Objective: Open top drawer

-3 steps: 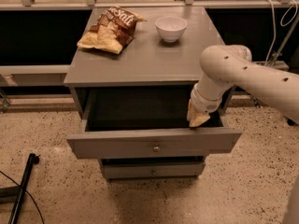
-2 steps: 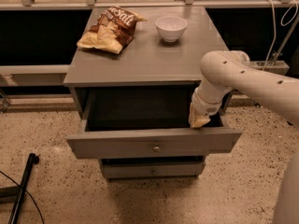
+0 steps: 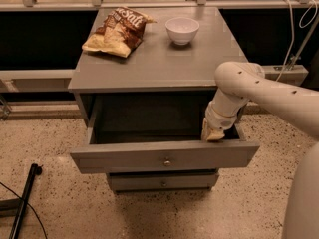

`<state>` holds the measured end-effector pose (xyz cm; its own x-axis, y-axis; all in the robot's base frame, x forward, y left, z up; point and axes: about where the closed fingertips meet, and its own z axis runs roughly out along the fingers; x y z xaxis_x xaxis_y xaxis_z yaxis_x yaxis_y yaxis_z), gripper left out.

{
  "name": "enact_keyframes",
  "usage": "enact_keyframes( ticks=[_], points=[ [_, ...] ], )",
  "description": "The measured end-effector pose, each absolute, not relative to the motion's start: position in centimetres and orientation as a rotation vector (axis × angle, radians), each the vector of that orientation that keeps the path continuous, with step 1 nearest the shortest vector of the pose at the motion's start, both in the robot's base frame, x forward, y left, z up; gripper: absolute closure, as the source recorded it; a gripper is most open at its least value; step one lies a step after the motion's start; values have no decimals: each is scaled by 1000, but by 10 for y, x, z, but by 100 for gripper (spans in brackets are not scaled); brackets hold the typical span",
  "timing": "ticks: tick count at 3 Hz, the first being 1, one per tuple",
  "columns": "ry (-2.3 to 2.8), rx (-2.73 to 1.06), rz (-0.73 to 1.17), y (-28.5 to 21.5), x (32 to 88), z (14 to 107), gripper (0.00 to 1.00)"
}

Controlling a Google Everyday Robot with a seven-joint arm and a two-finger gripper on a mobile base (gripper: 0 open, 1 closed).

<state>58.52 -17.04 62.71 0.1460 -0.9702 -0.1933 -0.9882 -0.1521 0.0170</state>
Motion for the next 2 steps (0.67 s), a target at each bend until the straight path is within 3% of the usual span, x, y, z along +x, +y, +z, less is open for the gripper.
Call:
enact_keyframes(
  ticks=[2],
  points=[
    [1912, -2411, 436, -150, 522, 639, 62]
  ],
)
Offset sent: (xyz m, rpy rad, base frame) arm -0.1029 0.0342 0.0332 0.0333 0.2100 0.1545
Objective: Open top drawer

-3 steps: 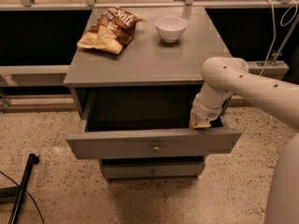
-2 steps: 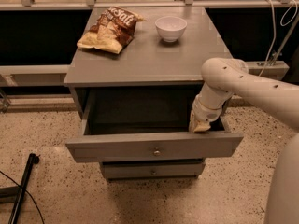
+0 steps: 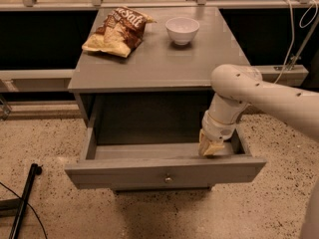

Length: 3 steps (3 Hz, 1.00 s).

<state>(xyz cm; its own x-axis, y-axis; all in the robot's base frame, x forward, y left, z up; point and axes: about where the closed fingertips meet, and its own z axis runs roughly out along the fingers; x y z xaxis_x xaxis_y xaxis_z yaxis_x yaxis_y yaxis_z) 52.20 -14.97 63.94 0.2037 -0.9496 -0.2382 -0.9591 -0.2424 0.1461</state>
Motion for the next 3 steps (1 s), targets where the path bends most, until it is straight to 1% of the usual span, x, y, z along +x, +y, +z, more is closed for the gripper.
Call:
enact_keyframes(
  ticks=[1, 2, 3],
  points=[
    [1876, -2458, 535, -141, 491, 655, 62],
    [1843, -2462, 586, -137, 479, 665, 62],
    [1736, -2416, 464, -135, 490, 704, 59]
  ],
)
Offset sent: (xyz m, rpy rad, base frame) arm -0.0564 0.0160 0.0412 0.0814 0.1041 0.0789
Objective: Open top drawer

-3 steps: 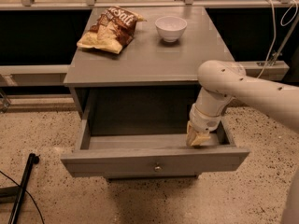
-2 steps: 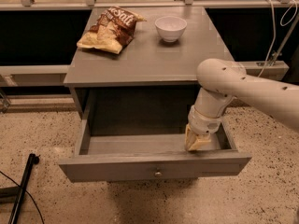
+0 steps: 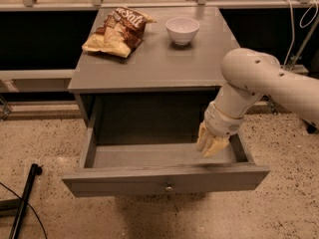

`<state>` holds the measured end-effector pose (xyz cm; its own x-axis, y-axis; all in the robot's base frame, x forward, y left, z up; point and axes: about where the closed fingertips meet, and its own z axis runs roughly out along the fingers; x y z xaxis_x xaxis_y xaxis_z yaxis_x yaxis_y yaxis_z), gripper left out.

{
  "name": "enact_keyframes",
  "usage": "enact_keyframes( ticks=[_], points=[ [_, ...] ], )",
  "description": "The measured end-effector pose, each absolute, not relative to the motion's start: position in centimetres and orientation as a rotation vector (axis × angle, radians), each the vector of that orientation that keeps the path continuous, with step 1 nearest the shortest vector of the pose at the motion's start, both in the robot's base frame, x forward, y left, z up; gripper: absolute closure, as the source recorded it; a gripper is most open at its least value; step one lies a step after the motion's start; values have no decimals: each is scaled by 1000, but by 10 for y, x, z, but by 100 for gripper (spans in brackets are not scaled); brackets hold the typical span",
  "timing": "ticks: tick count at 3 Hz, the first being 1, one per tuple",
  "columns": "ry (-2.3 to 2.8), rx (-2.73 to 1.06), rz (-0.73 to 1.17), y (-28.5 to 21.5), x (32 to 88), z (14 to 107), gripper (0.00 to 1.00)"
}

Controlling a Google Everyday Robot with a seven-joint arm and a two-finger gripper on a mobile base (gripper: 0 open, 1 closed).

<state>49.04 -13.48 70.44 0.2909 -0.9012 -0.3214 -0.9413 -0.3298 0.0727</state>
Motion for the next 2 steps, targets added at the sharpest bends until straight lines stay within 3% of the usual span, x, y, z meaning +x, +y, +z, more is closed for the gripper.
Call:
enact_keyframes(
  ticks=[2],
  points=[
    [1670, -2370, 330, -140, 484, 755, 14]
  ],
)
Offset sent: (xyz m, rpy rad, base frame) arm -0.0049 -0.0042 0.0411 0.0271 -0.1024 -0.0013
